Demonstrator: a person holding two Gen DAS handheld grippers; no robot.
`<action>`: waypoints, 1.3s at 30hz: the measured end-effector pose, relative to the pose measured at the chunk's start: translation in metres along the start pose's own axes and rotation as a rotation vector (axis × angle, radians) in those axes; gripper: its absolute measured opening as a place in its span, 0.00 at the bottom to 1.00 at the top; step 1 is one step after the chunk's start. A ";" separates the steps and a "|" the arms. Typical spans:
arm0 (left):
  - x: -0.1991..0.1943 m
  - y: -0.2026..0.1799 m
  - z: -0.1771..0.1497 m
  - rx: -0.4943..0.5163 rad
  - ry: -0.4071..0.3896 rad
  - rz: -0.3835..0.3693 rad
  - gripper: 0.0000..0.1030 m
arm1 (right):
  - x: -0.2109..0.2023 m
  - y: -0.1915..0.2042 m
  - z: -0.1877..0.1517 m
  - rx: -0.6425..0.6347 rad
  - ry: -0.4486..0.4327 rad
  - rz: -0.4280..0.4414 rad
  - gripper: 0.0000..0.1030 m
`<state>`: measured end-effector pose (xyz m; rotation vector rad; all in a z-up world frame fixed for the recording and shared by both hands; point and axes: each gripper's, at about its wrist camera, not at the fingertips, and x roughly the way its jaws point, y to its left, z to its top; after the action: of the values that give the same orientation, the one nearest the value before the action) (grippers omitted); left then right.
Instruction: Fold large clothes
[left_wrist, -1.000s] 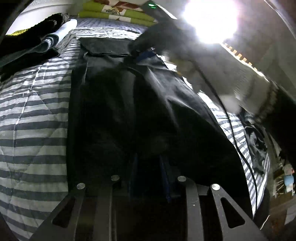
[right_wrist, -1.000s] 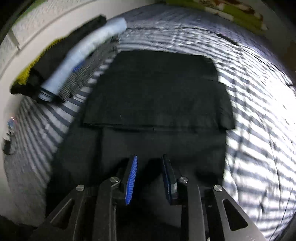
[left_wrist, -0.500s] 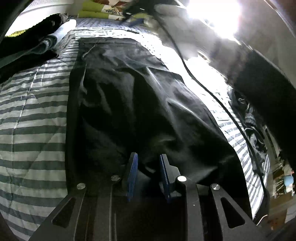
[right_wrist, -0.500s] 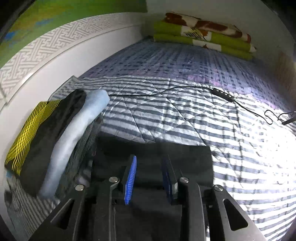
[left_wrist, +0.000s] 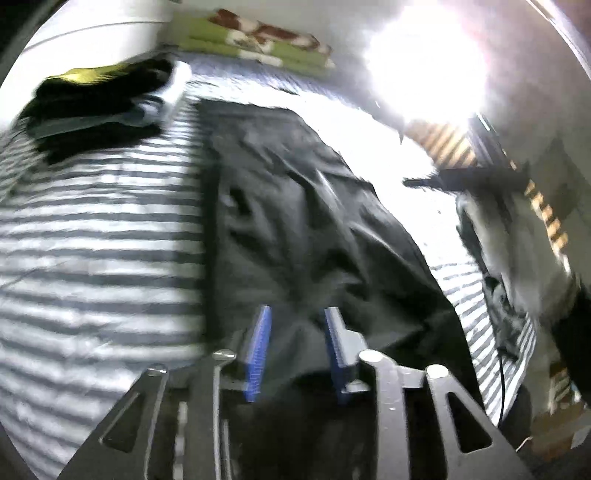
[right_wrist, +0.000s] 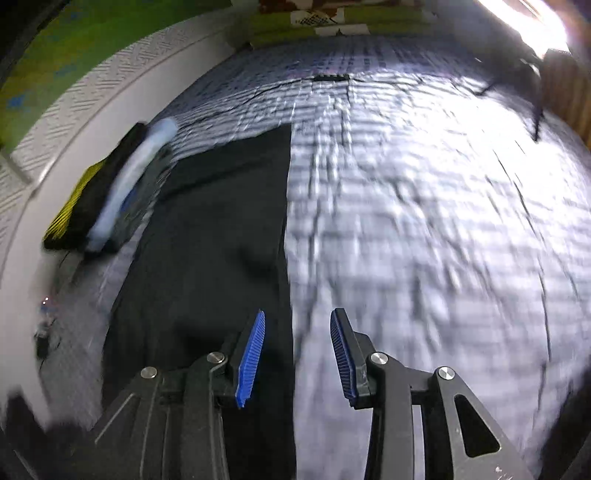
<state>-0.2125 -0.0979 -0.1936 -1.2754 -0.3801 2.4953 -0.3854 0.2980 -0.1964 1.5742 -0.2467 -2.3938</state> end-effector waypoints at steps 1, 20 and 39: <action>-0.010 0.004 -0.004 -0.013 -0.013 0.018 0.49 | -0.007 0.001 -0.012 0.006 0.010 0.008 0.36; -0.057 -0.021 -0.119 -0.032 0.151 0.211 0.49 | -0.047 0.038 -0.234 0.067 0.151 0.234 0.44; 0.057 -0.177 -0.067 0.175 0.330 0.095 0.11 | -0.044 -0.053 -0.130 0.274 -0.123 0.364 0.42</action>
<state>-0.1625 0.0928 -0.2079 -1.6251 -0.0226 2.2742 -0.2563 0.3625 -0.2247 1.3420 -0.8405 -2.2373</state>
